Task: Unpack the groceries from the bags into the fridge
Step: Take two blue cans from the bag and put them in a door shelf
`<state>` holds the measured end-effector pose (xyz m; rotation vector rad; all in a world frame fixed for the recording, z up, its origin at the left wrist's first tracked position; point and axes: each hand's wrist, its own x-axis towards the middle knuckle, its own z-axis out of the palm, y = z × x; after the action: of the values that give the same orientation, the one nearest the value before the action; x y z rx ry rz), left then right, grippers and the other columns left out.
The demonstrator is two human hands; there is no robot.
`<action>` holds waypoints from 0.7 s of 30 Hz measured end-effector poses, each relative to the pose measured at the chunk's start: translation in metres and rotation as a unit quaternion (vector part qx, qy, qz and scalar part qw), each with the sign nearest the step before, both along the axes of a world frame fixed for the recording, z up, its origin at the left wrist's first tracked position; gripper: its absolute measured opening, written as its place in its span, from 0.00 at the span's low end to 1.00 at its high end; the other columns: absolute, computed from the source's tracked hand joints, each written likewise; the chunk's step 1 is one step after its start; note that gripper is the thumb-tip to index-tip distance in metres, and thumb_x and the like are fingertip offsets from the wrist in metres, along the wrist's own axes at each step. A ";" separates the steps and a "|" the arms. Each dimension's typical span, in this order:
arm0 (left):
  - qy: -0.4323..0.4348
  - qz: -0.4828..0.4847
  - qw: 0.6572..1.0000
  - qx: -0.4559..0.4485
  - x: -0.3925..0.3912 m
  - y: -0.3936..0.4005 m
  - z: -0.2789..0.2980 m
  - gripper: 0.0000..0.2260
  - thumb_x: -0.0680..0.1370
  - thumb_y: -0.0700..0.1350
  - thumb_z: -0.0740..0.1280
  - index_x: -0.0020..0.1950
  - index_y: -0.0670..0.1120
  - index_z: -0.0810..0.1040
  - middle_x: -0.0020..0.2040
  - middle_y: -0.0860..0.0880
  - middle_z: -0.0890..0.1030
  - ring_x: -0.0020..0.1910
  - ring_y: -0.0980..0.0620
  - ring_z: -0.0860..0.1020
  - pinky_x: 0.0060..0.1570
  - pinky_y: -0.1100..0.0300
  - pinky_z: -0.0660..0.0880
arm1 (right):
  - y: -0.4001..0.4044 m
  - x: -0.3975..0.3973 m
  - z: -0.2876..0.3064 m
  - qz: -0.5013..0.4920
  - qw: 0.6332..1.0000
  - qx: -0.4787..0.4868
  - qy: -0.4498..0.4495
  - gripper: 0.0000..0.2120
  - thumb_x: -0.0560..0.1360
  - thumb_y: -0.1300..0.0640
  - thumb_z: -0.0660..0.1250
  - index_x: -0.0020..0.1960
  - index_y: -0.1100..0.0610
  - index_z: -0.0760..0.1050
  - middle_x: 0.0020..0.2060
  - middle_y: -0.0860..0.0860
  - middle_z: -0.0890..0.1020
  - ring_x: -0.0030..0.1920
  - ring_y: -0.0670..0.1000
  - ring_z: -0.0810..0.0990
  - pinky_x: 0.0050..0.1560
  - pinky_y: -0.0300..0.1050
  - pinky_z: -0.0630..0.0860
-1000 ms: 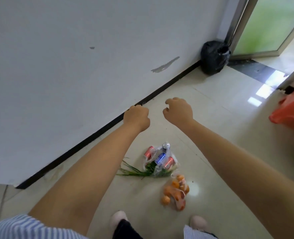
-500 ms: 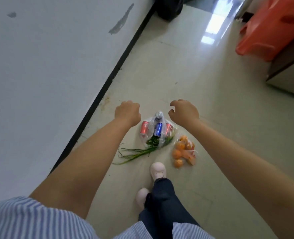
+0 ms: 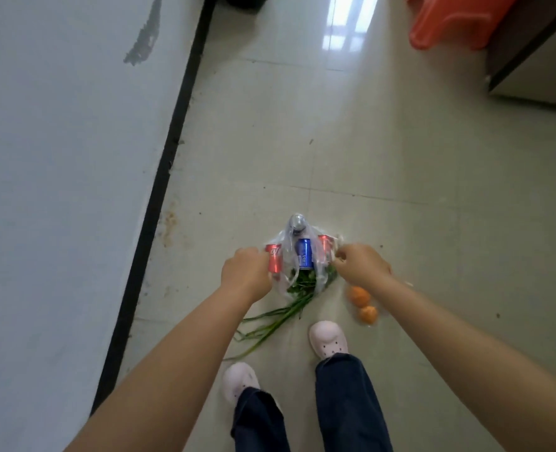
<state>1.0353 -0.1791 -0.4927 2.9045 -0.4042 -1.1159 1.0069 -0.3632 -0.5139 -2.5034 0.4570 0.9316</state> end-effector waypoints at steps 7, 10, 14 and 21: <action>-0.031 -0.008 0.999 -0.033 0.021 0.023 -0.129 0.15 0.79 0.44 0.56 0.63 0.45 0.75 0.61 0.45 0.76 0.62 0.45 0.73 0.55 0.54 0.72 | 0.025 0.011 -0.144 -0.079 0.996 0.015 -0.035 0.11 0.74 0.63 0.58 0.51 0.65 0.76 0.48 0.61 0.81 0.44 0.58 0.76 0.37 0.40 0.65; -0.038 0.008 0.998 -0.058 0.013 0.021 -0.207 0.15 0.79 0.43 0.57 0.62 0.44 0.76 0.60 0.46 0.77 0.61 0.45 0.74 0.54 0.54 0.73 | 0.025 0.005 -0.217 -0.073 0.997 0.004 -0.039 0.11 0.76 0.63 0.56 0.51 0.64 0.76 0.41 0.58 0.77 0.41 0.55 0.73 0.33 0.42 0.65; -0.046 -0.024 0.984 -0.171 0.007 -0.005 -0.312 0.16 0.78 0.50 0.61 0.63 0.48 0.76 0.68 0.50 0.73 0.68 0.50 0.68 0.65 0.57 0.67 | 0.012 0.006 -0.301 -0.059 0.994 0.036 -0.082 0.15 0.78 0.64 0.54 0.57 0.66 0.76 0.54 0.61 0.80 0.54 0.59 0.77 0.52 0.48 0.73; -0.047 -0.211 0.971 -0.106 0.035 -0.047 -0.439 0.21 0.79 0.60 0.55 0.59 0.49 0.79 0.64 0.53 0.76 0.73 0.54 0.63 0.74 0.46 0.42 | -0.020 0.039 -0.421 0.023 0.984 0.034 -0.172 0.19 0.75 0.70 0.54 0.61 0.61 0.76 0.61 0.58 0.78 0.63 0.57 0.74 0.65 0.47 0.67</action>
<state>1.0701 -0.2264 -0.9318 2.7563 -1.1111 -0.8945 1.0461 -0.3837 -0.9350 -2.5490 0.2526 0.5025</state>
